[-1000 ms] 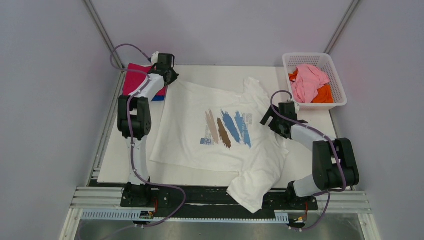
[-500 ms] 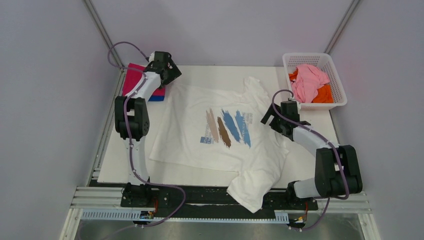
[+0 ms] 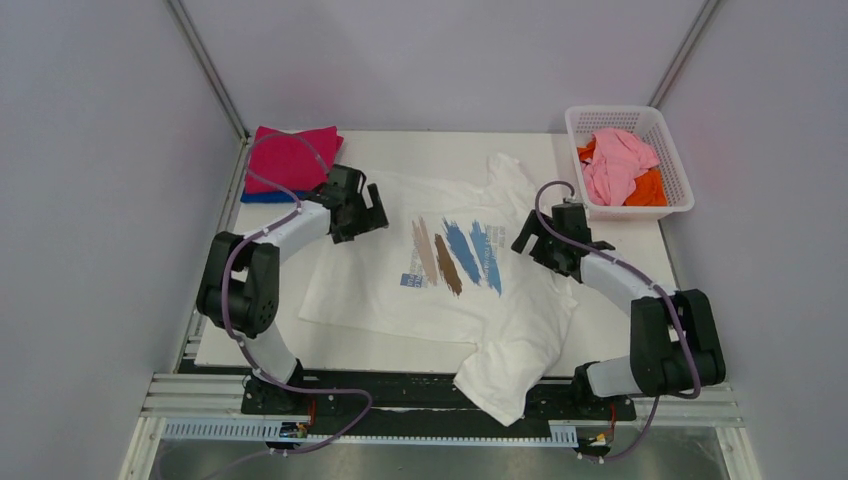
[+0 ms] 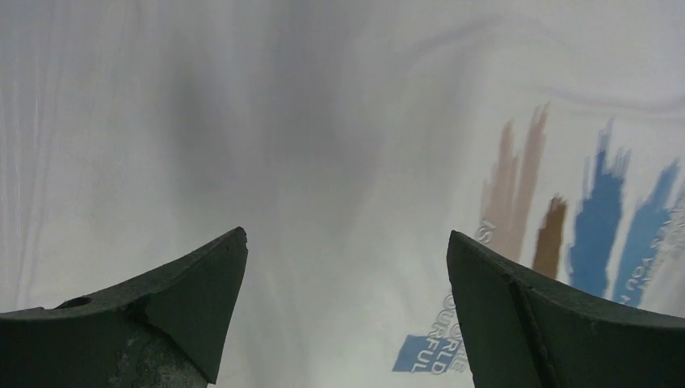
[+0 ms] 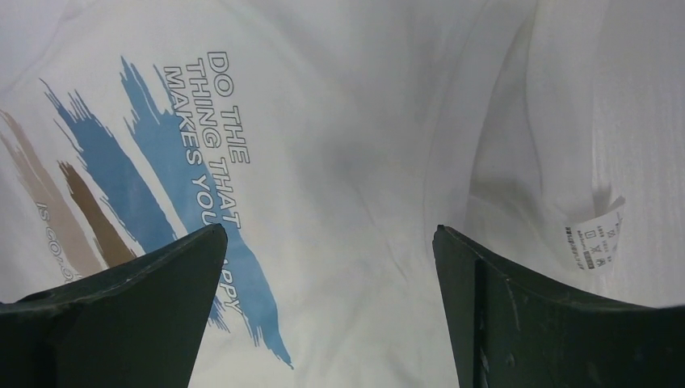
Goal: Fold and stack the t-shirts
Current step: Flatten out the tshirt
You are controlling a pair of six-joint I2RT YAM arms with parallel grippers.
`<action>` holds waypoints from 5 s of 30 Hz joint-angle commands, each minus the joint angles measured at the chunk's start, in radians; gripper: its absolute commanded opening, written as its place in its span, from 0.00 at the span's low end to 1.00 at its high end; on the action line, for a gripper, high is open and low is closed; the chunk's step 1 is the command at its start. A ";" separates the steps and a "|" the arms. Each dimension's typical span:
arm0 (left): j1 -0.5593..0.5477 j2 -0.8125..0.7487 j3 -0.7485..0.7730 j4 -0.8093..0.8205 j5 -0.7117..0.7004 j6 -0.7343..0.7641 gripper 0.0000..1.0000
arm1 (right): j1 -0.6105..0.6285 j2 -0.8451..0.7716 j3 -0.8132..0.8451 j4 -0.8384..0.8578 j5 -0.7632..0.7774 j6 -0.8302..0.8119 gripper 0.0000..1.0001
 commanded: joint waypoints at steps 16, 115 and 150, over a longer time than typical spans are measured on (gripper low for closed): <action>0.122 0.273 0.074 -0.003 0.027 -0.064 1.00 | -0.093 0.501 0.415 -0.082 0.061 -0.019 1.00; 0.168 -0.616 -0.553 -0.067 -0.028 -0.190 0.00 | 0.442 -0.118 -0.088 -0.612 -0.013 0.300 0.55; 0.169 -0.689 0.122 0.130 -0.087 -0.150 0.00 | -0.129 -0.335 0.775 -0.214 0.184 -0.170 0.00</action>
